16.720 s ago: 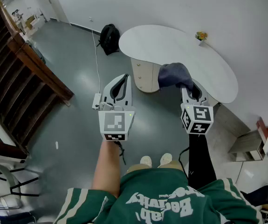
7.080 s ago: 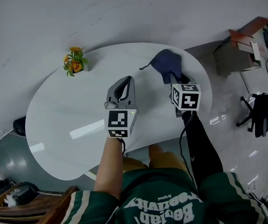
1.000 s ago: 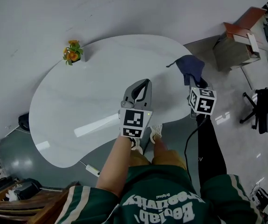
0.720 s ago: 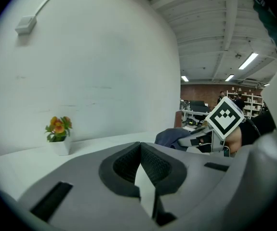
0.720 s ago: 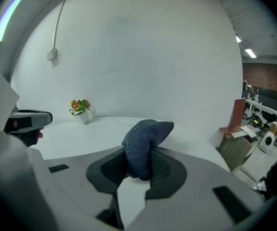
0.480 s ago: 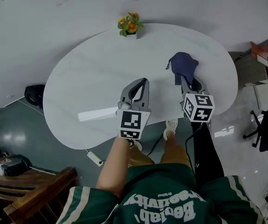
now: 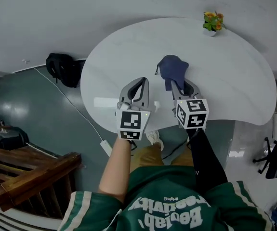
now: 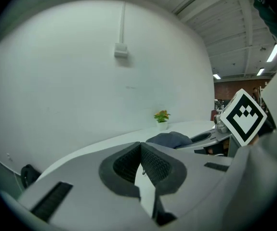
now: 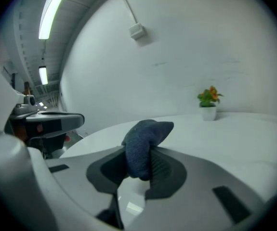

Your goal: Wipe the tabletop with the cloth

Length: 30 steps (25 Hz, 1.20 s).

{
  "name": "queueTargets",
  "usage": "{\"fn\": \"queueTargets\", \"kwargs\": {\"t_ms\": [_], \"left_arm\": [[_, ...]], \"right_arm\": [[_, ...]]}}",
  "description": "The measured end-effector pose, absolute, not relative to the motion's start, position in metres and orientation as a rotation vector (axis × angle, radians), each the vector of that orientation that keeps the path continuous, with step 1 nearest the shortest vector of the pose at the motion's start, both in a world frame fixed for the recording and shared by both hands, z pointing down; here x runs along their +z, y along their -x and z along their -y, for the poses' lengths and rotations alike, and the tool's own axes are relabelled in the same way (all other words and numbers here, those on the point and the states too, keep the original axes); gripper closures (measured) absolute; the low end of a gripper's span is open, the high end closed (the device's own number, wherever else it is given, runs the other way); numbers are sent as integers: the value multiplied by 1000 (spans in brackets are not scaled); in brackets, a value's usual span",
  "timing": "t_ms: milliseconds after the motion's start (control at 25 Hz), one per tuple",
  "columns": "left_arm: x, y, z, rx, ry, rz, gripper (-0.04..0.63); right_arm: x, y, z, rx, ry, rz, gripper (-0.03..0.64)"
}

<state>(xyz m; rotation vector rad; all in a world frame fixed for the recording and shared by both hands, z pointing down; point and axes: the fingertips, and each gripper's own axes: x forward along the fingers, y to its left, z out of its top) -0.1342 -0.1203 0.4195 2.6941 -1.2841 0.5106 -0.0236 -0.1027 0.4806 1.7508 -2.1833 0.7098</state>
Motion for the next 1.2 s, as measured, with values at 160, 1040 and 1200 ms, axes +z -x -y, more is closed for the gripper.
{"fn": "queueTargets", "kwargs": {"t_ms": [160,1040,1200], "left_arm": [[421,238,120,541,-2576,1470,595],[447,484,49,515,-2176,1841,595],[456,466,56,495,-2198,1791,595]], "right_arm": [[491,132,113,692,-1537,2295,525],[559,412,51,650,-899,2318,525],[563,385,56,657,-948,2282,525]]}}
